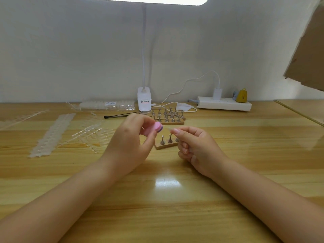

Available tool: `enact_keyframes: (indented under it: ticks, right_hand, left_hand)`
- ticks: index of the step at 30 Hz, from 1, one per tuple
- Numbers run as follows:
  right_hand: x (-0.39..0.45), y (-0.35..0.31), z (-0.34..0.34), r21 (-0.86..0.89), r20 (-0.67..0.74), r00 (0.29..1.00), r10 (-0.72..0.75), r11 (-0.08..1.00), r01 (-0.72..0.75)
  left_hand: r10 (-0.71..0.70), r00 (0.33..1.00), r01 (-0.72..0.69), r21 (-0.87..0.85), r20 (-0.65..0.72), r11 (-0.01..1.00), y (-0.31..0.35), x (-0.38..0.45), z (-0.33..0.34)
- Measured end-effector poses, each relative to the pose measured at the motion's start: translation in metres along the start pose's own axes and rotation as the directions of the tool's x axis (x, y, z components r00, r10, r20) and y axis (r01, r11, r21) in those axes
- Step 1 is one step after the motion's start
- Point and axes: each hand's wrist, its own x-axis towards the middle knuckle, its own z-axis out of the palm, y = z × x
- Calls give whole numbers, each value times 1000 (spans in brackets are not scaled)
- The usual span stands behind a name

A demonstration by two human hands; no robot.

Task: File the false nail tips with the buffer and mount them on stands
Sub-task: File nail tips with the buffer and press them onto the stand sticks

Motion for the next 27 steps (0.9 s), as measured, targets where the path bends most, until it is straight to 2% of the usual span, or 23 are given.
enact_keyframes:
  ticks: [3, 6, 7, 11, 14, 17, 19, 22, 24, 27]
  right_hand:
    - [-1, 1, 0, -8, 49, 999, 6, 1000, -6]
    - [-3, 0, 1, -10, 124, 992, 17, 1000, -16]
    - [-3, -1, 0, -13, 149, 989, 24, 1000, -22]
    - [-3, -3, -2, -5, 186, 982, 35, 999, -35]
    - [-2, -1, 1, -12, 190, 982, 20, 1000, -18]
    - [-2, 0, 0, -27, 206, 978, 13, 1000, -7]
    - [-2, -1, -1, -25, 207, 978, 22, 1000, -18]
    - [-3, -1, 0, -17, 203, 979, 28, 1000, -25]
    - [-3, 0, 0, -20, 207, 978, 21, 1000, -17]
    - [-3, 0, 0, -8, 205, 979, 18, 1000, -17]
  left_hand:
    - [122, 990, -125, -50, -67, 991, 8, -2, 4]
    - [330, 944, -329, -35, 11, 944, 5, -6, 7]
    - [355, 934, -354, -13, 40, 935, 2, -6, 6]
    - [250, 967, -253, 91, 47, 963, -9, -6, 1]
    - [313, 949, -313, 12, -34, 950, 3, -4, 4]
    - [398, 917, -398, 1, -5, 917, 8, -6, 8]
    - [345, 938, -346, 43, 22, 937, 0, -6, 6]
    - [272, 962, -272, 22, -36, 962, -5, -5, 4]
    - [304, 949, -309, -54, -78, 950, 3, -4, 7]
    - [335, 942, -335, -87, -6, 938, 6, -5, 9]
